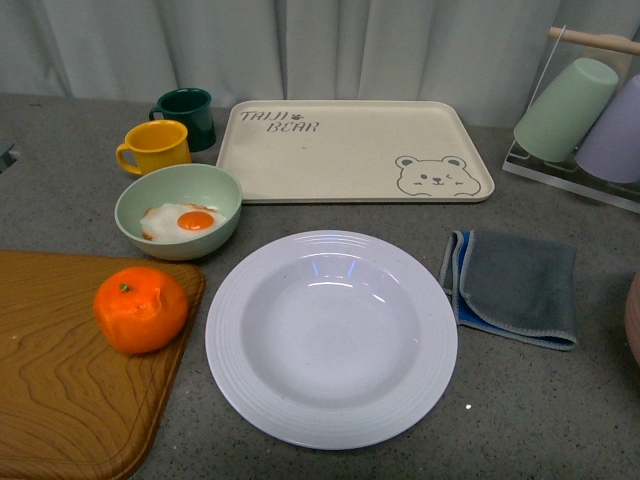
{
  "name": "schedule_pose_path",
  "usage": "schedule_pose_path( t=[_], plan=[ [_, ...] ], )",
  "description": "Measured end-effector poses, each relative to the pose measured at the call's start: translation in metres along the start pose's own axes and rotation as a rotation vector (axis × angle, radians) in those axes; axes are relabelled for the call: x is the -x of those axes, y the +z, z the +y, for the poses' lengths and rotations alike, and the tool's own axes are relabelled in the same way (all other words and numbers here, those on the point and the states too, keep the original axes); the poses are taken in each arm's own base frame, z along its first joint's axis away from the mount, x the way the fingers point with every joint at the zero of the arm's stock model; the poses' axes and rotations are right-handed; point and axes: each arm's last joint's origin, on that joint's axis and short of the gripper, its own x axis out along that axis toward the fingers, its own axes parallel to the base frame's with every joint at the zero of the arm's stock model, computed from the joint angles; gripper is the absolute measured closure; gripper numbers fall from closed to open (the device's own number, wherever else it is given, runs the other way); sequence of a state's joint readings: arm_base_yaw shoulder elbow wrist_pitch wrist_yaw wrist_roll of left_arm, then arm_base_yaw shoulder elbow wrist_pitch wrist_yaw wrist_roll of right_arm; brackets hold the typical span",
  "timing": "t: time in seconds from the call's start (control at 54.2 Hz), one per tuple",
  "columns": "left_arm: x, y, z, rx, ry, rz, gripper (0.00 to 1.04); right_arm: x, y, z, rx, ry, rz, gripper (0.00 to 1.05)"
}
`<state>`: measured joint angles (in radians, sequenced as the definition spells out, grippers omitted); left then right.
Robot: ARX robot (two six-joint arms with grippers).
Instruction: Place orange and plate with both arms
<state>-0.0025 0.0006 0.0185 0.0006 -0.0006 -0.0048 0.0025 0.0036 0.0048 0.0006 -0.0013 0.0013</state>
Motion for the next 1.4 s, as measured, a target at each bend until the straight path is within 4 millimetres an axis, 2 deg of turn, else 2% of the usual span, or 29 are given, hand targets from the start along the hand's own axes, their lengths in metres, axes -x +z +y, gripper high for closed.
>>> schedule_pose_path(
  t=[0.904, 0.978, 1.015, 1.089, 1.236, 1.402],
  plan=[
    [0.0, 0.0, 0.0, 0.0, 0.0, 0.0, 0.07, 0.0, 0.0, 0.0, 0.0, 0.0, 0.0, 0.09],
    [-0.001, -0.002, -0.001, 0.054, 0.058, 0.163, 0.07, 0.0, 0.0, 0.0, 0.0, 0.0, 0.0, 0.09],
    [-0.005, -0.005, -0.003, 0.088, 0.088, 0.281, 0.07, 0.0, 0.0, 0.0, 0.0, 0.0, 0.0, 0.09],
    [-0.019, -0.013, -0.011, 0.123, 0.064, 0.402, 0.07, 0.0, 0.0, 0.0, 0.0, 0.0, 0.0, 0.09],
    [-0.057, -0.02, -0.025, 0.137, -0.039, 0.482, 0.07, 0.0, 0.0, 0.0, 0.0, 0.0, 0.0, 0.09],
    [-0.09, -0.033, -0.04, 0.122, -0.111, 0.582, 0.07, 0.0, 0.0, 0.0, 0.0, 0.0, 0.0, 0.09]
  ],
)
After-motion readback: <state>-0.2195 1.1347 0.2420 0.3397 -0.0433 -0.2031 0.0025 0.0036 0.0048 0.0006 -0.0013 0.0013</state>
